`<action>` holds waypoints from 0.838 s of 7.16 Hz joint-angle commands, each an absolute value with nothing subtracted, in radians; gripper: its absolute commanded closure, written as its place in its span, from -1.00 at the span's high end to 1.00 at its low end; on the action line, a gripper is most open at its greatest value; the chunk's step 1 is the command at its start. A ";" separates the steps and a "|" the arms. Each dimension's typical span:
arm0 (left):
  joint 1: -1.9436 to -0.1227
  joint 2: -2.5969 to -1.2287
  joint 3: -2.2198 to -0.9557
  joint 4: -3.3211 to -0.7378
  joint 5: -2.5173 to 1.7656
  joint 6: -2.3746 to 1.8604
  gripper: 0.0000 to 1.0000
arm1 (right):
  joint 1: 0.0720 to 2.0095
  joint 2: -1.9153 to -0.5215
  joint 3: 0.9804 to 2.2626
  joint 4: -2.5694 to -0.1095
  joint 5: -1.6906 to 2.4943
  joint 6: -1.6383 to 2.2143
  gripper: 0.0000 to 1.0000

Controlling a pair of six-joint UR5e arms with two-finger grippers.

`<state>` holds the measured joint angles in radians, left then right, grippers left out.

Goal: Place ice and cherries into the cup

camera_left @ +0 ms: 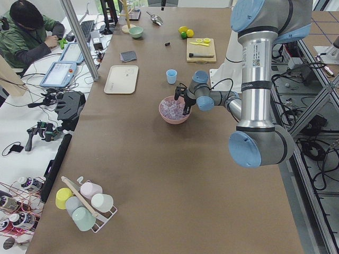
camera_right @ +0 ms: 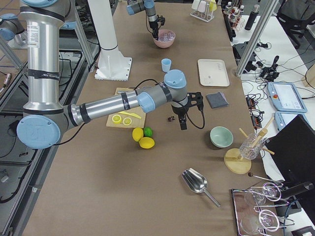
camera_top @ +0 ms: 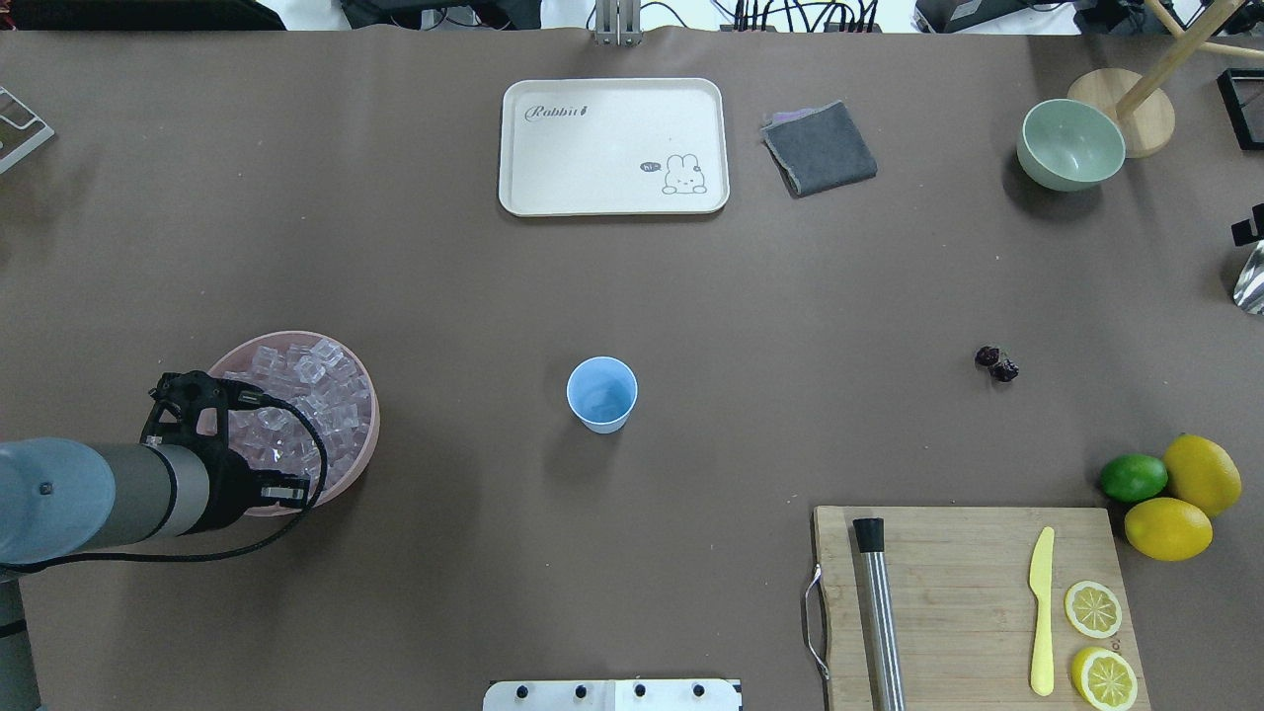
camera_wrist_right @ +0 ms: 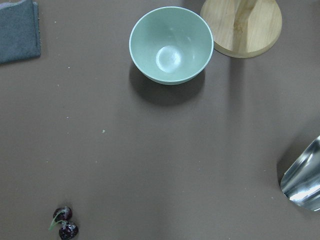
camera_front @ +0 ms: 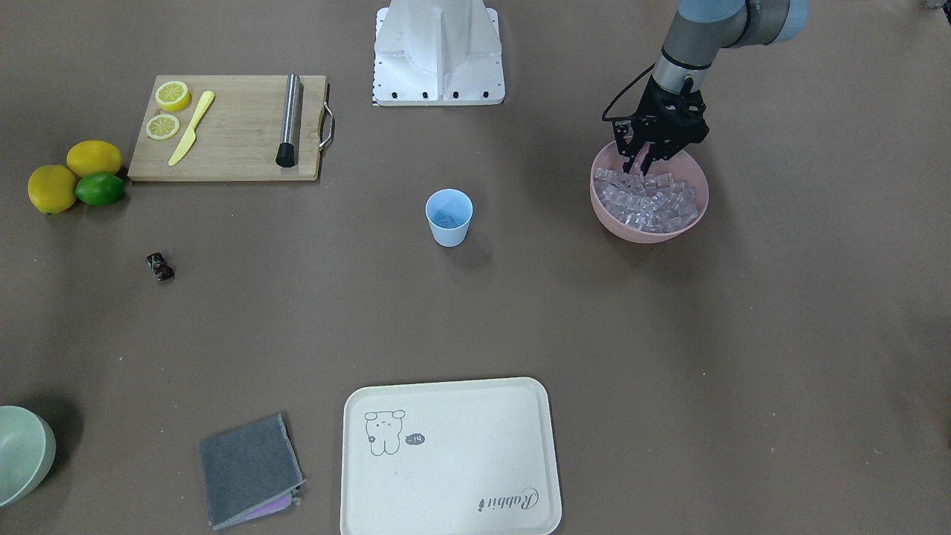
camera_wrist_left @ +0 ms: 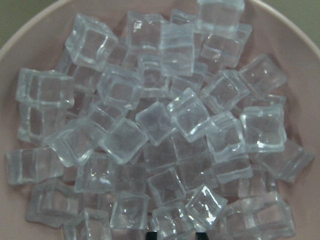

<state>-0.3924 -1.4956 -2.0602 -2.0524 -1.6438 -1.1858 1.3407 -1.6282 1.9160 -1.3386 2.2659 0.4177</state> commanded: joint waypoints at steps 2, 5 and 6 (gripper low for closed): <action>-0.402 -1.496 -2.075 -2.052 -1.647 -1.183 -0.85 | 1.341 -1.628 1.916 -1.338 2.266 0.419 1.00; -0.413 -1.497 -2.111 -2.054 -1.641 -1.184 -1.00 | 1.341 -1.628 1.916 -1.338 2.266 0.417 1.00; -0.428 -1.517 -2.123 -2.059 -1.640 -1.184 -1.00 | 1.341 -1.628 1.916 -1.339 2.266 0.417 1.00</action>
